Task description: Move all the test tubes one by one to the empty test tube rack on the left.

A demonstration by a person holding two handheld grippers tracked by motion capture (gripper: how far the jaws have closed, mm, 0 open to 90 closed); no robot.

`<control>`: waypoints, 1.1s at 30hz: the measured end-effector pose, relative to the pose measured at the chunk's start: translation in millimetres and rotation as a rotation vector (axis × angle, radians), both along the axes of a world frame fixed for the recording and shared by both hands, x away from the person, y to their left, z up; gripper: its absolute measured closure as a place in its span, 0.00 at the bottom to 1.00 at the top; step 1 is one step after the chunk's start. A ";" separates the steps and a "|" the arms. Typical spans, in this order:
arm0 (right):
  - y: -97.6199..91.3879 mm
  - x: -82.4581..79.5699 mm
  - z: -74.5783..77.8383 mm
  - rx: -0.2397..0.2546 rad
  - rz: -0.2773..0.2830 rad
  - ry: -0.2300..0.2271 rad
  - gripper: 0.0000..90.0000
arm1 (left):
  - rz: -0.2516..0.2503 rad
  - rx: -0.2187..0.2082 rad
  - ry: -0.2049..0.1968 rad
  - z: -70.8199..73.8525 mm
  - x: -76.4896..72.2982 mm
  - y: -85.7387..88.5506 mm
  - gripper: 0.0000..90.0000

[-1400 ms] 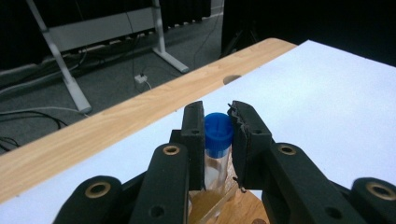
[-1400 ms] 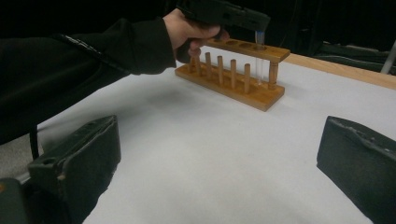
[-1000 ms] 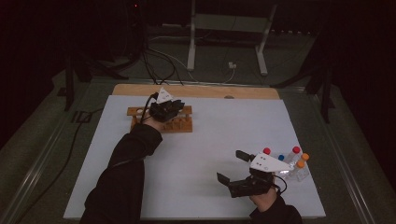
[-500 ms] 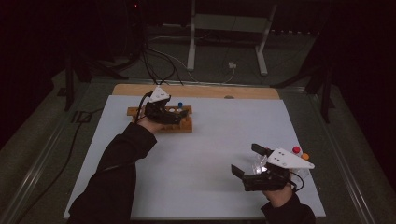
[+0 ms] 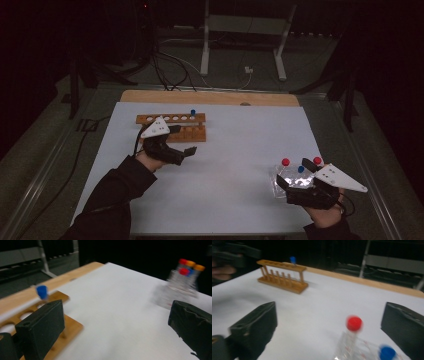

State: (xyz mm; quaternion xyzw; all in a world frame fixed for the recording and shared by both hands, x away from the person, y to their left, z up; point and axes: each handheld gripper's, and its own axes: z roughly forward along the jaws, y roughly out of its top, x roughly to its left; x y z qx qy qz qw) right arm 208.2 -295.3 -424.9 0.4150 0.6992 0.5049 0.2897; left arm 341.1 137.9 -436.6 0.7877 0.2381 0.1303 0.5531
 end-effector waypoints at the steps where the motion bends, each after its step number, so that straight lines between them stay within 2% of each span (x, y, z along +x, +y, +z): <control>1: -3.3 -1.3 -3.0 0.001 -0.016 0.010 0.02 | -0.009 -0.001 -0.002 -1.1 -5.4 1.3 0.02; 8: -22.6 -7.6 -21.1 -0.008 -0.103 0.062 0.07 | -0.055 -0.004 -0.013 -9.9 -39.7 6.8 0.02; 11: -27.7 -8.8 -27.3 -0.016 -0.132 0.079 0.18 | -0.065 -0.012 -0.009 -13.7 -51.5 8.1 0.02; 13: -31.4 -7.8 -30.5 -0.012 -0.158 0.097 0.20 | -0.074 -0.008 -0.013 -15.1 -58.6 8.8 0.02; 15: -33.7 -7.5 -32.4 -0.011 -0.175 0.108 0.30 | -0.079 -0.008 -0.011 -15.5 -64.6 9.9 0.02; 16: -34.1 -7.5 -33.4 -0.007 -0.181 0.111 0.32 | -0.082 -0.013 -0.011 -15.9 -67.3 10.5 0.02; 18: -33.9 -6.8 -36.0 -0.020 -0.200 0.124 0.40 | -0.085 -0.005 -0.013 -17.1 -71.9 10.8 0.02; 23: -32.9 -3.0 -41.8 -0.040 -0.245 0.141 0.51 | -0.091 0.002 -0.015 -20.2 -79.7 10.6 0.02; 33: -23.2 9.1 -51.0 -0.123 -0.318 0.156 0.68 | -0.111 0.001 -0.025 -19.1 -85.0 7.9 0.02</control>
